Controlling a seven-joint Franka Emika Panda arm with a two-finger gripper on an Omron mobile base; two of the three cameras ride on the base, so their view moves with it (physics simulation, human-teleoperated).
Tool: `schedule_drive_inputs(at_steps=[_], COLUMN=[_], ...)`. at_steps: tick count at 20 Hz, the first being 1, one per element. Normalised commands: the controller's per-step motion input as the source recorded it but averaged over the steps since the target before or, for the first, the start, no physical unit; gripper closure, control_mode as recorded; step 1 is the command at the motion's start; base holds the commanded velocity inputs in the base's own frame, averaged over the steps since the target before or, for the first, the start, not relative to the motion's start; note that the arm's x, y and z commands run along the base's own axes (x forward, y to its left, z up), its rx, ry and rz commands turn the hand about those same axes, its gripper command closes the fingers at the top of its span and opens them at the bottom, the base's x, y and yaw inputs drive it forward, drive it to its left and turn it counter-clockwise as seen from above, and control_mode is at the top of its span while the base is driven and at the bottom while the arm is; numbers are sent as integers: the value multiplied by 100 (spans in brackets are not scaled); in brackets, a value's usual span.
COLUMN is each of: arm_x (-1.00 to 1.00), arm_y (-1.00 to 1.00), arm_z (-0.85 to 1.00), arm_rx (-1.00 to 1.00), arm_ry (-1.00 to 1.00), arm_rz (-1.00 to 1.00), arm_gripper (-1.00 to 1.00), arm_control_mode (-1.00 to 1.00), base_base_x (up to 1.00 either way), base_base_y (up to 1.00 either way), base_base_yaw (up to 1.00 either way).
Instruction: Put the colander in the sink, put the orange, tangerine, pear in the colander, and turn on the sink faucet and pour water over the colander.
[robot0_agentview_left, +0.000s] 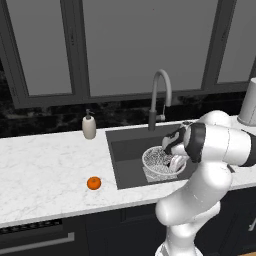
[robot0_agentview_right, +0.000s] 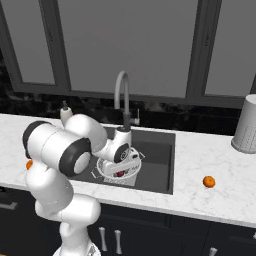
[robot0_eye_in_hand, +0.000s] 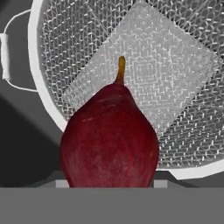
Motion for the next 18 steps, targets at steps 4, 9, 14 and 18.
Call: schedule_drive_inputs(at_steps=[4, 9, 14, 18], arm_x=[16, 23, 26, 16], arm_y=[0, 2, 5, 2], arm_z=[-27, -32, -37, -42], arm_rx=[0, -1, -1, 0], arm_ry=[0, 0, 1, 0], arm_rz=[0, 0, 0, 0], arm_gripper=[100, 100, 100, 100], arm_control_mode=[-100, -100, -100, -100], base_base_x=[0, 0, 0, 0], base_base_y=[0, 0, 0, 0], base_base_yaw=[0, 0, 0, 0])
